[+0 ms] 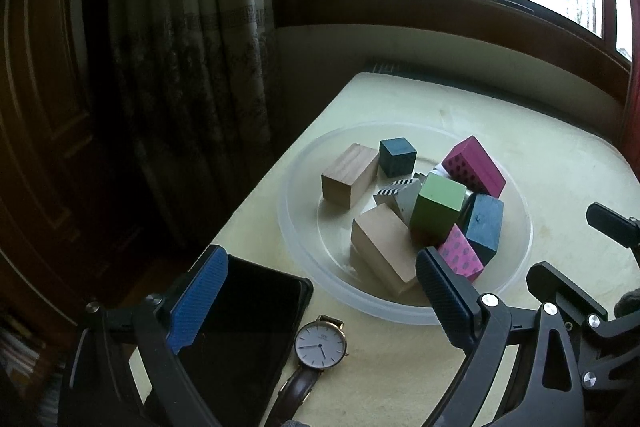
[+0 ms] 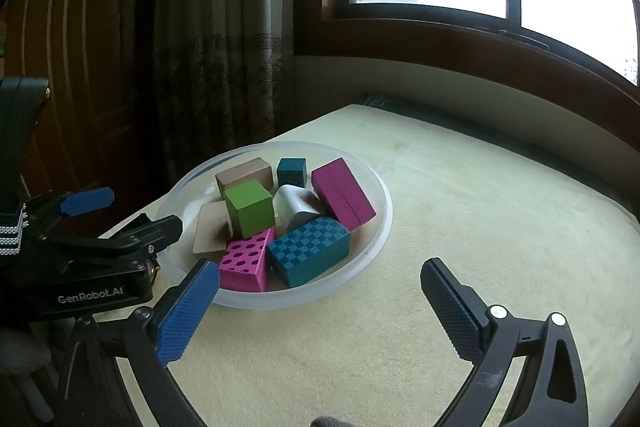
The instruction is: Organize rigid objects
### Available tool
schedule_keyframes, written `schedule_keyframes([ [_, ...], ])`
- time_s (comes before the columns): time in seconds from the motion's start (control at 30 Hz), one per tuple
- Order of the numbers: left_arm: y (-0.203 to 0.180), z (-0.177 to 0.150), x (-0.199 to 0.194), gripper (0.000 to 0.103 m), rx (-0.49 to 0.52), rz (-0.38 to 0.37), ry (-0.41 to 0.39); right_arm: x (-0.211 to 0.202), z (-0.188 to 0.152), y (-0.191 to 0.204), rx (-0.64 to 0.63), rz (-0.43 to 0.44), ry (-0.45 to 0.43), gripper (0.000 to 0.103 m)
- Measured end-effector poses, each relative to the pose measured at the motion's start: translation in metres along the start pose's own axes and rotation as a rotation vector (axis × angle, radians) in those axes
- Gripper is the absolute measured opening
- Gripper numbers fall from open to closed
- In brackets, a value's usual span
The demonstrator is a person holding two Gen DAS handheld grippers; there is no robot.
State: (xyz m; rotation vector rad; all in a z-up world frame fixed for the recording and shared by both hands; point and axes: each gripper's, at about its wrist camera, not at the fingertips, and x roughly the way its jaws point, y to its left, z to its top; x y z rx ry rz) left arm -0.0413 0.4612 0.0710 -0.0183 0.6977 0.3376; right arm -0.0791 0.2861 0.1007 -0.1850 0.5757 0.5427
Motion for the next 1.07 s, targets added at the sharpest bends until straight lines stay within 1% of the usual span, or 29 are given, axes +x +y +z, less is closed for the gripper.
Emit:
schedule_keyframes([
  [0.67, 0.0022, -0.0035, -0.0011, 0.096, 0.01, -0.004, 0.009, 0.0003, -0.0019, 0.0055, -0.023, -0.004, 0.009, 0.102],
  [0.93, 0.0011, -0.0061, -0.0026, 0.096, 0.011, -0.003, 0.012, -0.0014, -0.0021, -0.0013, -0.004, -0.025, -0.002, 0.102],
  [1.07, 0.001, -0.0056, -0.0022, 0.096, 0.011, -0.003, 0.011, 0.0011, -0.002, -0.0008, -0.01, -0.02, 0.007, 0.102],
])
